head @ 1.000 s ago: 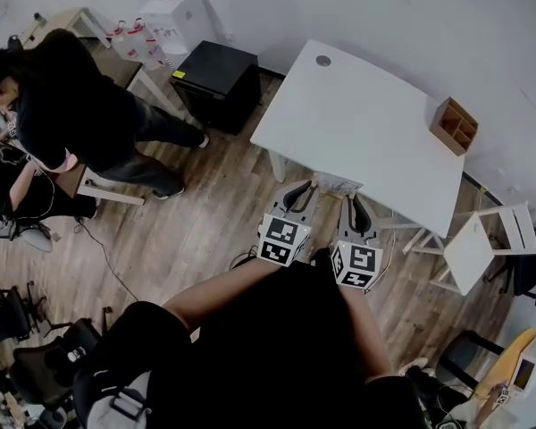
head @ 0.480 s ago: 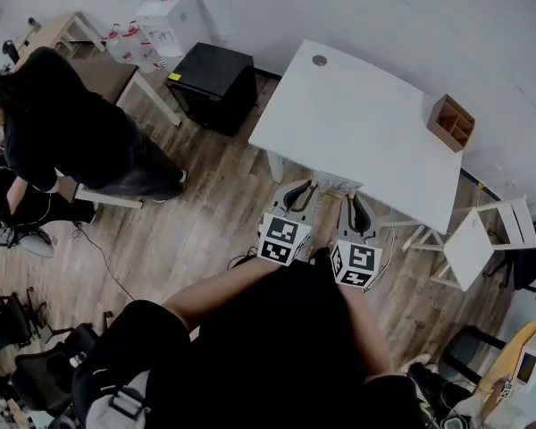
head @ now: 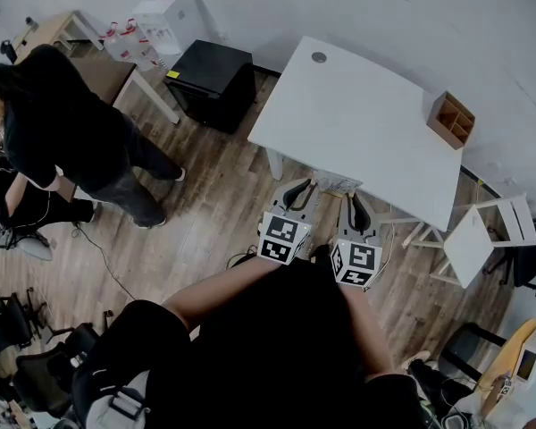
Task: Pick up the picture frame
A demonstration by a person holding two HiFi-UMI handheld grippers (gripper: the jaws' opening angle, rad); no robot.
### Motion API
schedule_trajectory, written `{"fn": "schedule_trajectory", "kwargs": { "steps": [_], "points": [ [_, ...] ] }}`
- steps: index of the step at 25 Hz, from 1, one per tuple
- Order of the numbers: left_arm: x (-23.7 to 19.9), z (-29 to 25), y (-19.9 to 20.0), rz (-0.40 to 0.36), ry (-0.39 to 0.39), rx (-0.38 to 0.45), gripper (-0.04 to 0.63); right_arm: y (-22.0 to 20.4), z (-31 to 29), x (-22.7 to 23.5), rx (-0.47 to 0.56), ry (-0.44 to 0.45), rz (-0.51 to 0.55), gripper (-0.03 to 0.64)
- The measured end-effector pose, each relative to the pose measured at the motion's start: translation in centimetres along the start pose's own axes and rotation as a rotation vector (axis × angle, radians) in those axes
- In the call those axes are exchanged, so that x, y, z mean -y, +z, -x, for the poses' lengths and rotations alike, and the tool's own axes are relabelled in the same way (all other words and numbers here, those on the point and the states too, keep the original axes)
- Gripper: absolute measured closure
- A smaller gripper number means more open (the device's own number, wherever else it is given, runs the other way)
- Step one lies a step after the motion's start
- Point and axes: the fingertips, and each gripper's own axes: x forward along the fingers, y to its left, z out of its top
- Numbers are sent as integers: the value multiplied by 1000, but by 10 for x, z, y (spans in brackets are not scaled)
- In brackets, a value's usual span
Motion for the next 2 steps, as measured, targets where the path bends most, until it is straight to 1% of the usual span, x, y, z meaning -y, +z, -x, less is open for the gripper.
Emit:
{"fn": "schedule_trajectory", "kwargs": {
  "steps": [2],
  "points": [
    [-1,0,-1,1,-2,-2,531,1,-1,-2,3,1,-1,548]
  ]
}}
